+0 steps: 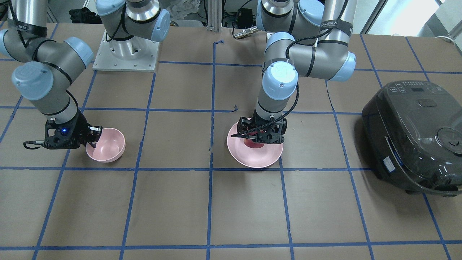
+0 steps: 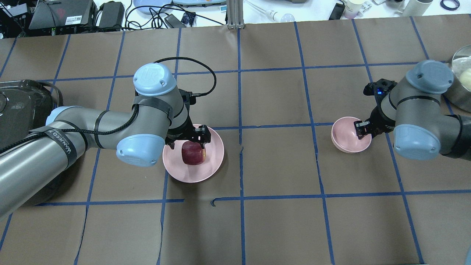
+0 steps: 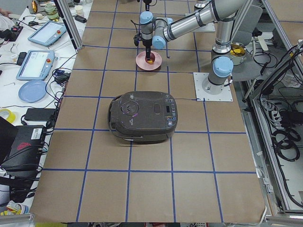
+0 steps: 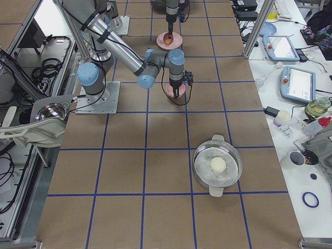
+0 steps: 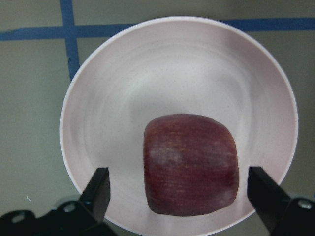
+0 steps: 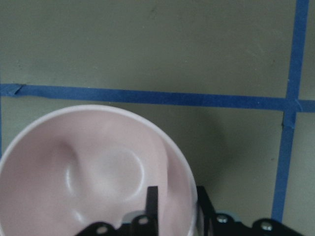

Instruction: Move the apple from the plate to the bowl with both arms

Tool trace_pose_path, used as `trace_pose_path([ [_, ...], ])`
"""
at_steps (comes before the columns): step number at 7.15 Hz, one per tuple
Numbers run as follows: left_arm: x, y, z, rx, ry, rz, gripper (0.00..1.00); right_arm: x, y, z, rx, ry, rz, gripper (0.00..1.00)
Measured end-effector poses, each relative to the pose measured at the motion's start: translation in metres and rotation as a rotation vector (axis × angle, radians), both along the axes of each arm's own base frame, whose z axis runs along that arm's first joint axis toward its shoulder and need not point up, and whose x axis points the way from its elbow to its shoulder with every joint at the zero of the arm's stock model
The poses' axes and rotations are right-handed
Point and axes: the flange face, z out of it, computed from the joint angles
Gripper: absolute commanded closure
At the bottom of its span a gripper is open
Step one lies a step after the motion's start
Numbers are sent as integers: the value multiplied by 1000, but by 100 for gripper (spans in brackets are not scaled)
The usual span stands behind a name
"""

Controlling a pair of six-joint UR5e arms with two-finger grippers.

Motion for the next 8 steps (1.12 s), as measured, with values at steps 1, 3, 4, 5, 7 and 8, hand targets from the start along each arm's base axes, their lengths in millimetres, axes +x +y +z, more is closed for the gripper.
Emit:
trace_pose_path([
  [1,-2,4,-11,13,-3,-9,0,-1,-1,3,-1,5,-2,100],
  [3,-5,17,-27,44,-14,-24,0,6,-12,18,10,-7,-58,100],
  [4,-6,20,-30,50,-16,-28,2,25,-19,27,23,-20,-118,100],
  [5,-7,18,-29,36,-14,-34,11,61,-24,34,21,-35,-155,100],
  [7,-8,11,-23,-22,-11,-44,53,146,-18,42,11,-65,-159,100],
  [8,-6,11,-22,-33,-23,-45,85,177,-10,41,16,-71,-142,100],
])
